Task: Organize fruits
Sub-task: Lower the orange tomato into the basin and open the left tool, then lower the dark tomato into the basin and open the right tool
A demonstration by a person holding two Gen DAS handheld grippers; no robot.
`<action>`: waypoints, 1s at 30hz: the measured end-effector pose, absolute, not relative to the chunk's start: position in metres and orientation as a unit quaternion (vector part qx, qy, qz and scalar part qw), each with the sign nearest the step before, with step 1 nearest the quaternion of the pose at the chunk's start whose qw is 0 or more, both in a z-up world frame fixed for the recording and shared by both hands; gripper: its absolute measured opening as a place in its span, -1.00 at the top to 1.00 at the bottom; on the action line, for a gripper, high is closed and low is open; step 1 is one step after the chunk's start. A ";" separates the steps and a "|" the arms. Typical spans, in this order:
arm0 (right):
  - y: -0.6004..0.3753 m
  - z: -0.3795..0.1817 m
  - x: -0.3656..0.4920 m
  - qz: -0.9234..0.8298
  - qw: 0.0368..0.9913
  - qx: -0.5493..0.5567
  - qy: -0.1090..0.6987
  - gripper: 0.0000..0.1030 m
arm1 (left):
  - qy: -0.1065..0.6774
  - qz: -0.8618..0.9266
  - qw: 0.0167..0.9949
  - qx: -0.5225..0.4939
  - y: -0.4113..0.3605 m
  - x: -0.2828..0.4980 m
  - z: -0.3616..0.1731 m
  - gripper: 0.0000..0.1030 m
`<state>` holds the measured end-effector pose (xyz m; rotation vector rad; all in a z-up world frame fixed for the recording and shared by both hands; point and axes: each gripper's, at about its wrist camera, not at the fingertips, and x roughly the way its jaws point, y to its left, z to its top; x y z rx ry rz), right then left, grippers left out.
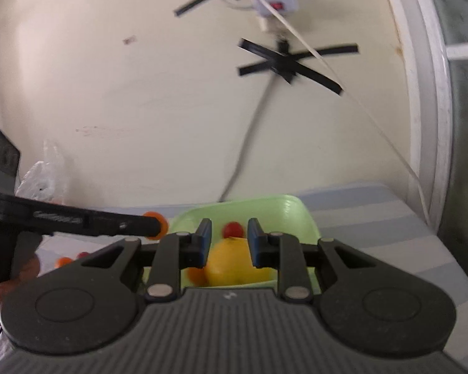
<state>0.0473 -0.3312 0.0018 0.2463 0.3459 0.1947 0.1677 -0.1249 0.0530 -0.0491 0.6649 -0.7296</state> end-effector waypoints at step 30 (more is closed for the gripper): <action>-0.304 0.000 0.026 0.173 0.958 0.108 0.203 0.46 | 0.347 -0.344 0.873 -0.005 -0.150 0.184 0.036 0.38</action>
